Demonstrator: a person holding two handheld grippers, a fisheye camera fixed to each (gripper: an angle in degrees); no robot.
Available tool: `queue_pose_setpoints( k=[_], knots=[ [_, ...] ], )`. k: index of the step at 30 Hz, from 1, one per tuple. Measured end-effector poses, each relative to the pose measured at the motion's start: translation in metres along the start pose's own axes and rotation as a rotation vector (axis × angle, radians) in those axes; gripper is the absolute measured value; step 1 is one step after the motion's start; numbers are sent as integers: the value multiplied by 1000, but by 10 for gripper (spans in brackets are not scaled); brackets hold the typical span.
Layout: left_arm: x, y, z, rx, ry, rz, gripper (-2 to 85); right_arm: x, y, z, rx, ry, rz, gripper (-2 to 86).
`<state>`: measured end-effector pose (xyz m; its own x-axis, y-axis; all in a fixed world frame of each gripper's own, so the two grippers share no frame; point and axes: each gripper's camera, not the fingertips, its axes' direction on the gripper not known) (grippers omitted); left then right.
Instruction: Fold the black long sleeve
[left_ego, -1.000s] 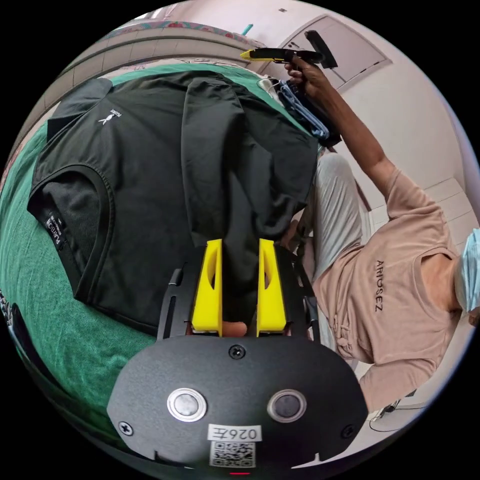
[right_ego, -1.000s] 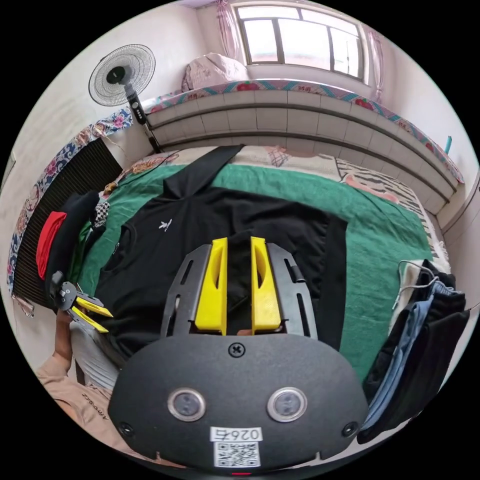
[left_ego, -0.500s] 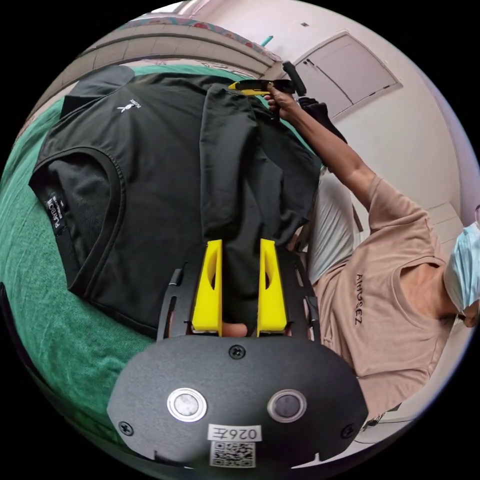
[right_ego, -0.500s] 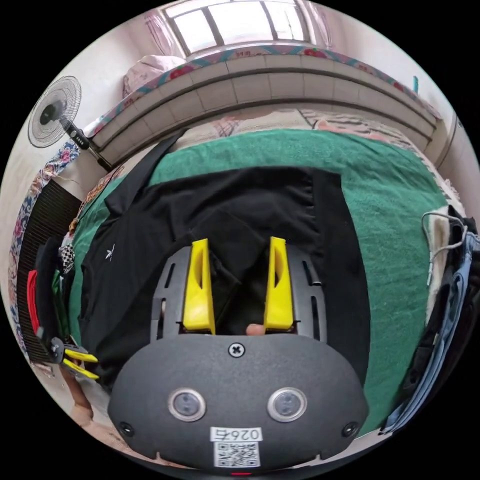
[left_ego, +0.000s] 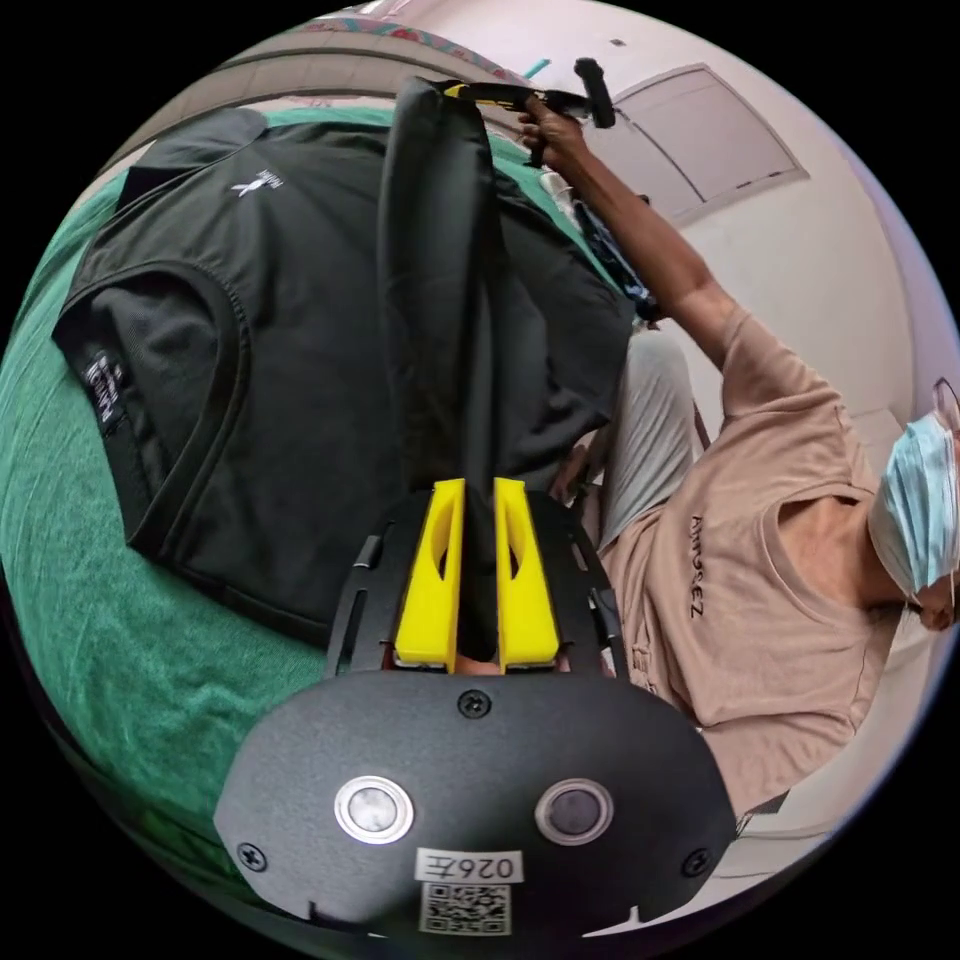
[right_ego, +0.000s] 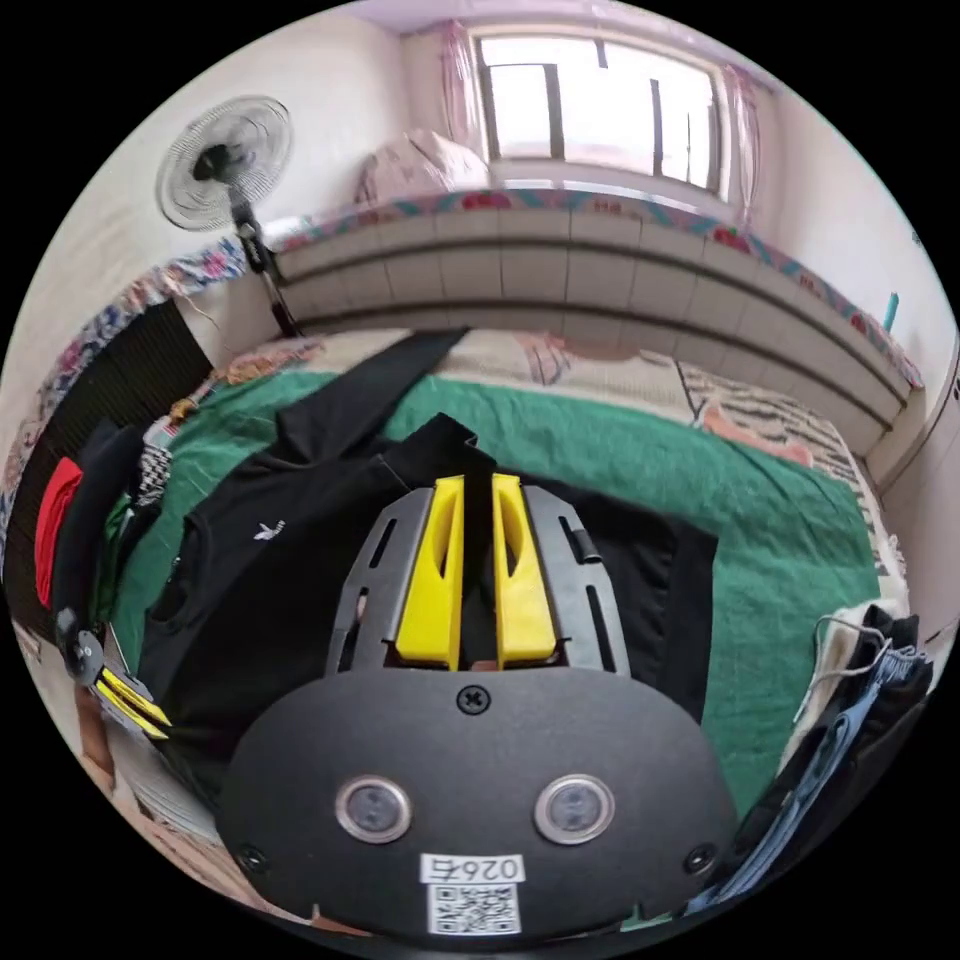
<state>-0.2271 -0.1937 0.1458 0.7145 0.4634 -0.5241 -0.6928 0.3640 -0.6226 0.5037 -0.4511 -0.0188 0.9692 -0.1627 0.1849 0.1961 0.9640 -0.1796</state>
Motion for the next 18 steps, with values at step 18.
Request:
queue_pose_setpoints(
  k=[18],
  knots=[
    [-6,67,-1,-10,-19,-64,-8,-185,70,48,-407,-238,-448,-8]
  ],
)
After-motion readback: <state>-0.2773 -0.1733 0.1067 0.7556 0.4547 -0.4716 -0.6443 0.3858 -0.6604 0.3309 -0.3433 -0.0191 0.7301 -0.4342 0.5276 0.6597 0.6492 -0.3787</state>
